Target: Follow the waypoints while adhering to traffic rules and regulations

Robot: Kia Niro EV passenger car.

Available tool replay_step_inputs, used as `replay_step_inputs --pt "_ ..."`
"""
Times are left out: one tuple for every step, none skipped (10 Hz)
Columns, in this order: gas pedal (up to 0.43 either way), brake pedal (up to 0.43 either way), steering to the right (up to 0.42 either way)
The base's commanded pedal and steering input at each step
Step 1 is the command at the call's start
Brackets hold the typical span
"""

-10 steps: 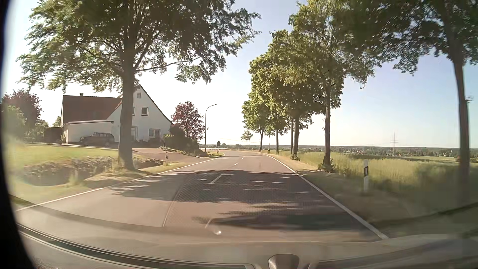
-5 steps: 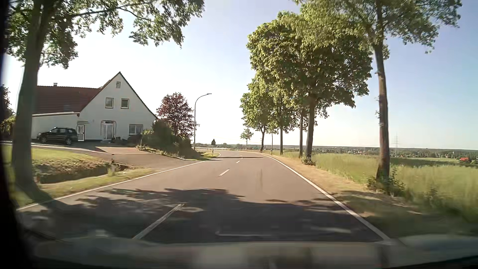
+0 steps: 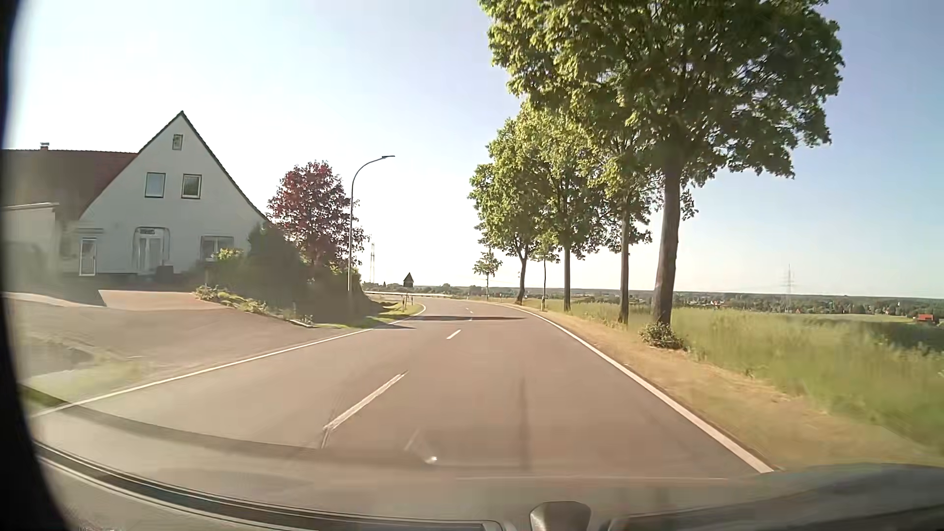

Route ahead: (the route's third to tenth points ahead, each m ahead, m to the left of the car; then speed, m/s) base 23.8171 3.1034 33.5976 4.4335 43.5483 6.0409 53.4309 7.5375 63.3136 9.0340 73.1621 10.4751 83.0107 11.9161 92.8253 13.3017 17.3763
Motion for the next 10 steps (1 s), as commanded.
replay_step_inputs --pt "0.189 0.006 0.002" --pt "0.189 0.006 0.002" --pt "0.189 0.006 0.002" --pt "0.189 0.006 0.001" --pt "0.189 0.006 0.001" --pt "0.189 0.006 0.000" --pt "0.189 0.006 -0.001" --pt "0.189 0.006 -0.003" --pt "0.197 0.006 -0.004" --pt "0.197 0.006 -0.005"
